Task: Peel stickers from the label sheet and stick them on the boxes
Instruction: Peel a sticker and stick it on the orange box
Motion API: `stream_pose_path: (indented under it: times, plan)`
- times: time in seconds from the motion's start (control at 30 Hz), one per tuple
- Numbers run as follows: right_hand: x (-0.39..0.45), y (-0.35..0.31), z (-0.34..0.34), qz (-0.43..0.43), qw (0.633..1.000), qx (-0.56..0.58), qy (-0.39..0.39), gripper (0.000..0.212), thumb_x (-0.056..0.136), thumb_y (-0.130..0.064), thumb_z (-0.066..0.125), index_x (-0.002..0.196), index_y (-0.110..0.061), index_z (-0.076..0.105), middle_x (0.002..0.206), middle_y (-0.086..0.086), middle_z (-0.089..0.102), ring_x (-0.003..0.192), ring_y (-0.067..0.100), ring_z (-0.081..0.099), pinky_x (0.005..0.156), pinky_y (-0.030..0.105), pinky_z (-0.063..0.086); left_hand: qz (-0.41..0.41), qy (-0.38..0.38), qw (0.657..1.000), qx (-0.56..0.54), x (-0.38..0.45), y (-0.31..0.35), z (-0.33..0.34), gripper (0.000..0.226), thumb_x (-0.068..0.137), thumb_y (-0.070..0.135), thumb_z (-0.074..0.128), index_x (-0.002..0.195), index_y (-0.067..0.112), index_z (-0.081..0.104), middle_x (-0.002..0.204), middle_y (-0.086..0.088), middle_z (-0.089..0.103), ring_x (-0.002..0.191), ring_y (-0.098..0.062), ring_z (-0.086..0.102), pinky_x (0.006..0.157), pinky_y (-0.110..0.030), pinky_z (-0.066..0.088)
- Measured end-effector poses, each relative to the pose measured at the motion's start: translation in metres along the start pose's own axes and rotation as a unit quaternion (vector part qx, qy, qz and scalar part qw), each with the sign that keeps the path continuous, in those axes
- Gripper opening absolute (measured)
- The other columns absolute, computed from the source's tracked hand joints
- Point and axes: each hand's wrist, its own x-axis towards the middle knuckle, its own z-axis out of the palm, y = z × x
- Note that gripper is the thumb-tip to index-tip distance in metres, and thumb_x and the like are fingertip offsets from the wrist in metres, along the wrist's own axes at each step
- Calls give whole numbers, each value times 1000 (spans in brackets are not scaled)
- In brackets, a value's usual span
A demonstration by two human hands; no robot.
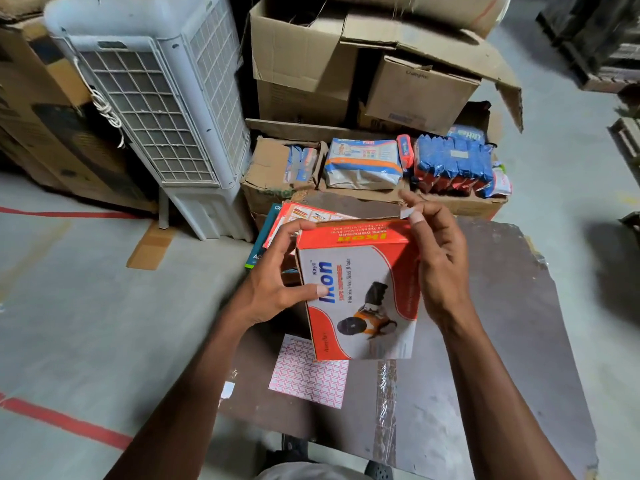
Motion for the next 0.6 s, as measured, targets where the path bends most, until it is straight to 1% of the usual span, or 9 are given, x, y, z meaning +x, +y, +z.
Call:
stream_pose_path:
  times: [0.07, 0.13, 0.2, 0.23, 0.33, 0.4, 0.5, 0.57, 0.6]
  plan:
    - [-7, -5, -1, 5, 999, 37, 4, 13, 109, -15, 47, 101, -17, 58, 132, 6, 69, 112, 15, 66, 88, 39, 55, 0, -19, 999, 37, -4, 6, 4, 86, 75, 14, 89, 141, 30, 36, 128, 1, 63, 118, -24, 67, 97, -52, 57]
    - [-17, -8, 0, -12, 999, 45, 13, 14, 110, -11, 42, 103, -15, 54, 125, 11, 70, 105, 15, 67, 81, 30, 57, 9, -28, 996, 84, -5, 11, 11, 86, 75, 15, 90, 140, 35, 38, 127, 11, 61, 114, -12, 67, 93, -38, 60]
    - [-27, -6, 0, -41, 998, 39, 22, 15, 110, -11, 41, 104, -16, 53, 118, 15, 70, 103, 19, 68, 80, 30, 57, 17, -14, 994, 107, -7, 17, 19, 87, 71, 24, 94, 140, 40, 44, 127, 21, 56, 113, 0, 64, 91, -26, 59]
    - [-32, -4, -1, -52, 998, 35, 29, 16, 110, -11, 41, 103, -19, 53, 115, 16, 70, 103, 23, 68, 82, 32, 57, 19, -5, 994, 104, -7, 18, 22, 87, 67, 32, 94, 140, 41, 47, 128, 23, 55, 114, 3, 62, 91, -23, 58]
    - [-43, 0, -6, -71, 997, 12, 40, 17, 107, -14, 42, 103, -24, 55, 109, 12, 71, 104, 27, 68, 85, 37, 56, 19, 5, 996, 89, -7, 21, 27, 81, 59, 48, 90, 133, 38, 57, 129, 20, 58, 115, 3, 61, 89, -25, 60]
    - [-49, 2, -10, -67, 997, 0, 34, 16, 107, -14, 43, 103, -23, 56, 109, 11, 71, 104, 27, 68, 86, 38, 57, 29, 8, 991, 129, -8, 25, 29, 76, 59, 52, 89, 127, 36, 58, 127, 23, 55, 113, 5, 58, 86, -20, 58]
    - [-57, 0, -15, -53, 998, 16, 27, 12, 105, -14, 44, 104, -17, 56, 112, 14, 70, 104, 22, 69, 83, 29, 56, 49, 2, 984, 169, -11, 27, 36, 75, 61, 55, 89, 123, 40, 50, 124, 31, 48, 113, 5, 54, 84, -23, 57]
    - [-61, -2, -19, -45, 998, 30, 26, 12, 105, -12, 44, 105, -13, 56, 113, 13, 70, 104, 18, 69, 83, 25, 56, 42, -1, 988, 148, -15, 29, 39, 87, 61, 48, 93, 131, 49, 41, 125, 34, 48, 116, 5, 56, 86, -25, 57]
    - [-63, -3, -20, -42, 998, 38, 23, 12, 105, -11, 44, 105, -10, 55, 113, 11, 71, 105, 17, 69, 82, 24, 56, 40, -1, 989, 142, -17, 30, 39, 96, 61, 46, 95, 136, 54, 36, 128, 32, 48, 118, 6, 55, 89, -23, 55]
